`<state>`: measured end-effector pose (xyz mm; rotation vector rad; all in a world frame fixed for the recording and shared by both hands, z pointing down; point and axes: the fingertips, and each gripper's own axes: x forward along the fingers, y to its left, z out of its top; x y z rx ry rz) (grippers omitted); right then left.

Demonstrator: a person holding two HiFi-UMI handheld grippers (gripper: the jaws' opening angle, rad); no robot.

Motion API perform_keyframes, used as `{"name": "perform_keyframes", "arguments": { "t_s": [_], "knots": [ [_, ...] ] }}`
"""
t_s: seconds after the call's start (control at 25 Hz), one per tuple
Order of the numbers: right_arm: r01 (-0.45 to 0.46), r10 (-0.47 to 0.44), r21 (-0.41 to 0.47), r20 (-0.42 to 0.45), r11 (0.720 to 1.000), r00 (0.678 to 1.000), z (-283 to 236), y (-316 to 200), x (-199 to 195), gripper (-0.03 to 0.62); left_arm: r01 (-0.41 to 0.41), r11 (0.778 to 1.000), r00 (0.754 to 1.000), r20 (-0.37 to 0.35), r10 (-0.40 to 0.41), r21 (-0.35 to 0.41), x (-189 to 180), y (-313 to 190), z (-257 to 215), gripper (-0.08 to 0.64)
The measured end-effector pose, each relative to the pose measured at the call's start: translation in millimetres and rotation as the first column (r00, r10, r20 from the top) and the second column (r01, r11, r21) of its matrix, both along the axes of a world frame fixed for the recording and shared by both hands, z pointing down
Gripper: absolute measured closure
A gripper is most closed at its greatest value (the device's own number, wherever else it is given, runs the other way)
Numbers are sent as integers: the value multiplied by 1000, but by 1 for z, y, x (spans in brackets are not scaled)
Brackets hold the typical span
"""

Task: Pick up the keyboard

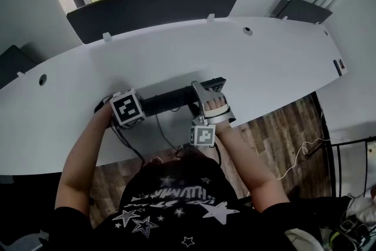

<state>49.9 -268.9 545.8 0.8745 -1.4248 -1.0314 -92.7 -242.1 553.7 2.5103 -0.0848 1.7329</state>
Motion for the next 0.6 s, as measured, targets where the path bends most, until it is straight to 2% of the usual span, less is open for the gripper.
{"name": "perform_keyframes", "arguments": {
  "t_s": [0.08, 0.24, 0.32, 0.36, 0.4, 0.48, 0.52, 0.6],
  "knots": [
    [-15, 14, 37, 39, 999, 999, -14, -1, -3, 14, 41, 999, 999, -24, -41, -8, -6, 2, -4, 488],
    [-52, 25, 156, 171, 986, 985, -60, 1, -12, 15, 129, 989, 991, -50, -126, 67, -31, -3, -9, 488],
    [-120, 70, 162, 283, 979, 956, -80, 3, -9, 15, 181, 981, 981, -84, -175, 66, -42, -4, -10, 489],
    [-159, 97, 154, 352, 975, 931, -89, 5, -6, 15, 206, 977, 974, -105, -201, 45, -47, -2, -11, 489],
    [-199, 122, 141, 424, 970, 897, -97, 7, -2, 15, 229, 973, 966, -128, -224, 19, -52, 1, -15, 489],
    [-272, 171, 102, 561, 957, 810, -111, 13, 7, 15, 267, 963, 945, -186, -269, -36, -58, 7, -25, 489],
    [-307, 196, 74, 626, 949, 755, -116, 18, 13, 15, 286, 955, 930, -217, -295, -71, -60, 10, -31, 489],
    [-363, 236, 3, 756, 932, 610, -124, 25, 23, 15, 321, 935, 893, -281, -352, -151, -60, 18, -43, 489]
  ]
}}
